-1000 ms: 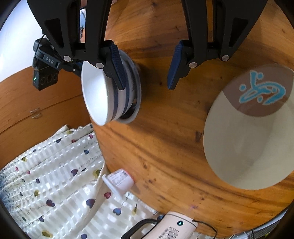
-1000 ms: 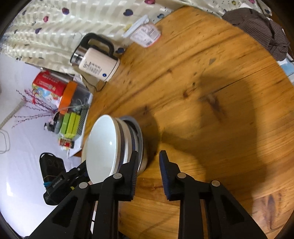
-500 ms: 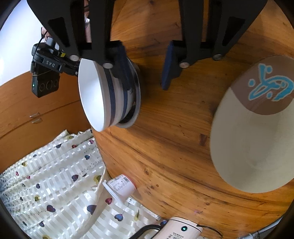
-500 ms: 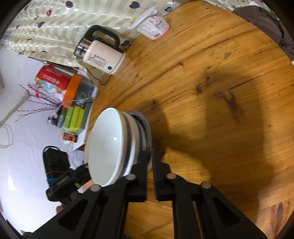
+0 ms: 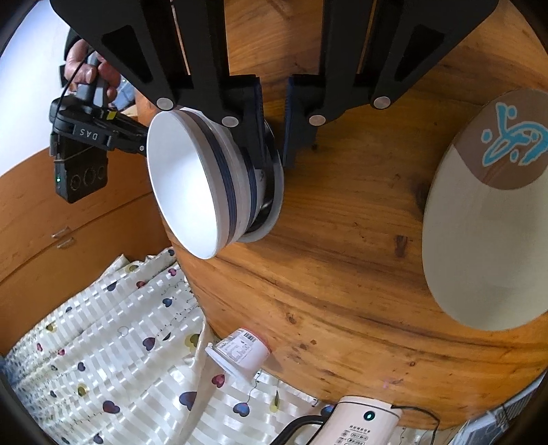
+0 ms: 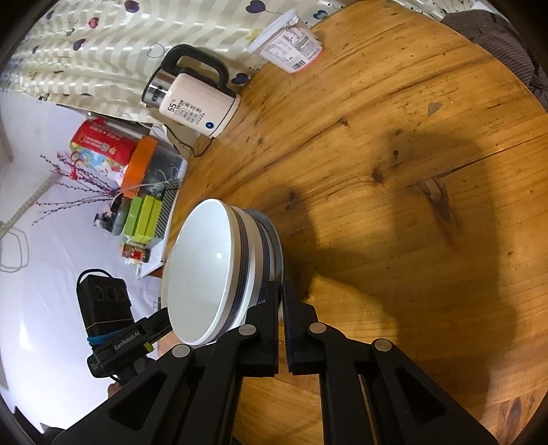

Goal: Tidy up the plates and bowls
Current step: 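Carry the bowl stack over the beige plate stack with both grippers, then lower the bowl stack onto the beige plate stack with both grippers, then open both grippers and pull them back from the stack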

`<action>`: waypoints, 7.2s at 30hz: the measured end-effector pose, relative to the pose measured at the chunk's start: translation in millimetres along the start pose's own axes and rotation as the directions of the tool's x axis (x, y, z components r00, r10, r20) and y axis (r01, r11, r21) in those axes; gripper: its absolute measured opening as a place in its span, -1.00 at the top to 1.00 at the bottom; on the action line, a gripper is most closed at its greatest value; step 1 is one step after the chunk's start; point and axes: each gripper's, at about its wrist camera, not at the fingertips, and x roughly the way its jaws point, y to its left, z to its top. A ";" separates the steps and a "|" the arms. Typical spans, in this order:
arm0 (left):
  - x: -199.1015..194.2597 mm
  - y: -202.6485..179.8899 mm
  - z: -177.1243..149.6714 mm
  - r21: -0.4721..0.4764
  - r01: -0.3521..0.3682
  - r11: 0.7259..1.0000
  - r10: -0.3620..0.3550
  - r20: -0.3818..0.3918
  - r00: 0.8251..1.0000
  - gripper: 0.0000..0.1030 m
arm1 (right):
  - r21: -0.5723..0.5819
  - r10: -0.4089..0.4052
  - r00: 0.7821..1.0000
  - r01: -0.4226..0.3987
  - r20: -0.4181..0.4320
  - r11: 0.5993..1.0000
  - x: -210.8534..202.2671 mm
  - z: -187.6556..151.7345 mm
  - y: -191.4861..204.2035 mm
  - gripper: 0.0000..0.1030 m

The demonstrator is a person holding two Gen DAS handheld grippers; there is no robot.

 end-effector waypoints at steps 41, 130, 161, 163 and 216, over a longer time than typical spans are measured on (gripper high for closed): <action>-56.8 19.6 15.5 -0.036 -0.041 0.999 0.043 0.082 0.996 0.85 | -0.094 0.008 1.000 -0.011 -0.026 0.996 22.2 12.9 67.5 0.88; -143.4 149.6 14.8 -0.274 -0.076 0.959 0.130 0.184 0.974 0.85 | 0.012 0.145 0.955 -0.147 -0.258 0.989 159.4 13.2 133.2 0.74; -144.5 149.0 8.2 -0.262 -0.058 0.963 0.109 0.185 0.977 0.85 | -0.070 0.113 0.958 -0.136 -0.265 0.988 158.4 11.3 145.6 0.86; -144.9 148.8 8.2 -0.264 -0.054 0.963 0.105 0.185 0.977 0.85 | -0.068 0.116 0.958 -0.138 -0.264 0.988 158.0 11.3 145.7 0.86; -146.0 50.0 -69.4 0.007 -0.472 0.882 0.452 0.278 0.848 0.79 | -0.656 -0.271 0.961 0.240 0.056 0.716 96.4 -102.7 212.8 -0.10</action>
